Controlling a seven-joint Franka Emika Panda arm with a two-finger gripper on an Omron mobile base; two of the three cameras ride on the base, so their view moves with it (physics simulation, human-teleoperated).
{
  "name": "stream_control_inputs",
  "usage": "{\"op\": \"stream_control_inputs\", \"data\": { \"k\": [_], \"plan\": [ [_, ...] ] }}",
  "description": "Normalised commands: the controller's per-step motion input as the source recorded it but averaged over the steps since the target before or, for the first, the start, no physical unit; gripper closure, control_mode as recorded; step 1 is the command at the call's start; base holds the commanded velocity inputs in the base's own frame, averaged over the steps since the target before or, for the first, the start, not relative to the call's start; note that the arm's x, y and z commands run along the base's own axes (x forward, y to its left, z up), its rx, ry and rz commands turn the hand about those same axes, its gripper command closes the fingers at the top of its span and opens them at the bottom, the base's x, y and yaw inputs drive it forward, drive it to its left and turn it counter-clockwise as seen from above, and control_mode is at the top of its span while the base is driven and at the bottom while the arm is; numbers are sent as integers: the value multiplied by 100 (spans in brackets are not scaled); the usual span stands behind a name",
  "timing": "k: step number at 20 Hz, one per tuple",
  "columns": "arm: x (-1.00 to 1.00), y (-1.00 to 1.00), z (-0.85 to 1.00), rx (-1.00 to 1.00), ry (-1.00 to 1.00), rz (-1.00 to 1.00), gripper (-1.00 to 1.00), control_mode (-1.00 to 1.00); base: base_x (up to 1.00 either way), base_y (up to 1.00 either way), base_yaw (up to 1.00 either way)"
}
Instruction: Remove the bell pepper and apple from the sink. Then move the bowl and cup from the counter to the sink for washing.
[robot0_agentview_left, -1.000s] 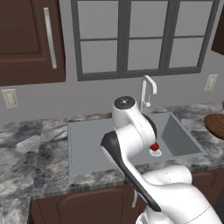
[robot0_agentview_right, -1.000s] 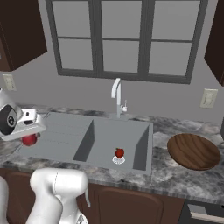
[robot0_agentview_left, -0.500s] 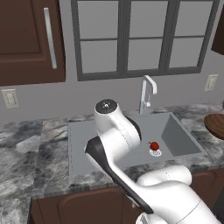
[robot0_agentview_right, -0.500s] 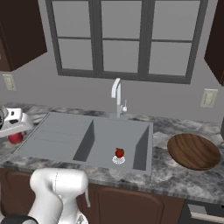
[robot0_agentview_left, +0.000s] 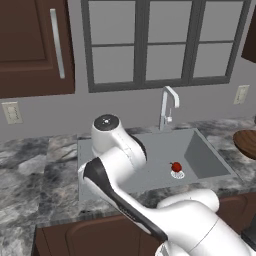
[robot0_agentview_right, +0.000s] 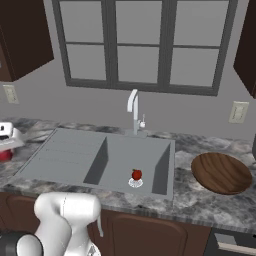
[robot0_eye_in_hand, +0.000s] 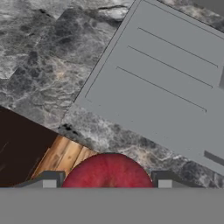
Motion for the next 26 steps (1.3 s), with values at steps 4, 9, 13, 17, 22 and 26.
{"op": "stream_control_inputs", "data": {
  "k": [4,9,13,17,22,26],
  "plan": [
    [10,42,0,9,-1,5,100,-100,0,0,0],
    [17,35,0,1,0,0,100,-100,0,0,0],
    [22,29,-2,0,2,0,100,-100,0,0,0],
    [28,26,-7,3,6,0,100,-100,0,0,0],
    [26,23,-11,8,7,2,100,-100,0,0,0],
    [20,33,-19,4,1,2,100,-100,0,0,0]
  ]
}}
